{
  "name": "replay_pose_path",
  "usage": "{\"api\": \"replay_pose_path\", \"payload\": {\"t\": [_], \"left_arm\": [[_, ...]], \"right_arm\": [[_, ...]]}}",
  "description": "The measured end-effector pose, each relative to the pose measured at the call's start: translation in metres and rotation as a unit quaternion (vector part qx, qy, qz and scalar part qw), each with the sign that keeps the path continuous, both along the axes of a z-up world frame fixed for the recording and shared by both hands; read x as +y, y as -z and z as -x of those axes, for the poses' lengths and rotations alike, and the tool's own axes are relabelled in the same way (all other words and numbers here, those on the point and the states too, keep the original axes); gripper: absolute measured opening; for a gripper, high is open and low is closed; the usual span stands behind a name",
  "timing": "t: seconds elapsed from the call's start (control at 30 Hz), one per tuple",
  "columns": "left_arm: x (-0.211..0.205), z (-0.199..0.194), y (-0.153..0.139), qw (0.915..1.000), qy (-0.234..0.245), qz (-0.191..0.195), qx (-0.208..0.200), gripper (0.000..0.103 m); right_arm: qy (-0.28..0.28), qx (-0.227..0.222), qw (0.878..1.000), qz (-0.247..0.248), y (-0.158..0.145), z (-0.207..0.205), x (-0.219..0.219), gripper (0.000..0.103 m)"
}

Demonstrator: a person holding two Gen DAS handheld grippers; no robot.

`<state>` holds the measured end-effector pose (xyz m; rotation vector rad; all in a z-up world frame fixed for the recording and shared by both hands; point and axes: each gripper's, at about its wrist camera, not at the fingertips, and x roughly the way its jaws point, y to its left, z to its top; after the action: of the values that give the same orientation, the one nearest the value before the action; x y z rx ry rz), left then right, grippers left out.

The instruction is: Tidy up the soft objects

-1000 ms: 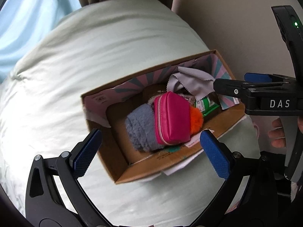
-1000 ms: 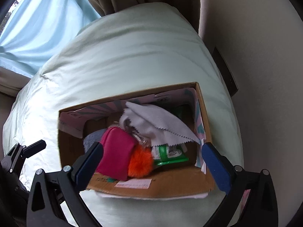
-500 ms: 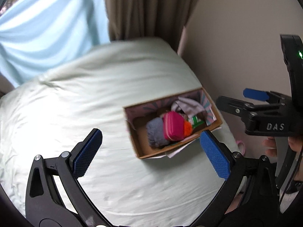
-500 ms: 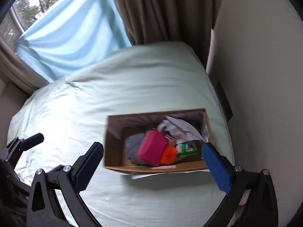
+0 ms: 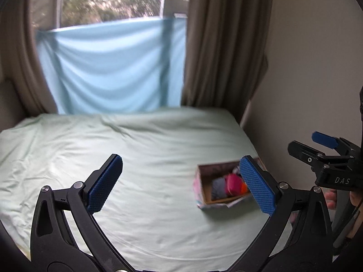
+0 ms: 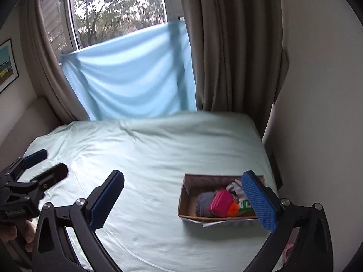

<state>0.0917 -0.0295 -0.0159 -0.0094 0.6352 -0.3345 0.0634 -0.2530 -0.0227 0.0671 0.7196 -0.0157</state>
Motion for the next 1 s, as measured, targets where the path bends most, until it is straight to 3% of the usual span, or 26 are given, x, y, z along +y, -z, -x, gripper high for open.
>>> {"api": "replay_pose_path", "payload": {"t": [0.23,0.43,1.0], "left_arm": [[0.049,0.031,-0.016,0.9978,-0.043,0.005,-0.05,0.103],[0.06,0.049,-0.015,0.9961,-0.049,-0.005,-0.074,0.103],[0.071,0.058,-0.014,0.9947,-0.059,0.001,-0.084,0.103]], "right_arm": [[0.012,-0.051,0.998,0.018,-0.025,0.032,0.039,0.103],[0.012,-0.081,0.996,0.026,-0.027,0.047,0.058,0.103],[0.032,-0.095,0.994,0.042,-0.032,0.054,0.068,0.103]]}}
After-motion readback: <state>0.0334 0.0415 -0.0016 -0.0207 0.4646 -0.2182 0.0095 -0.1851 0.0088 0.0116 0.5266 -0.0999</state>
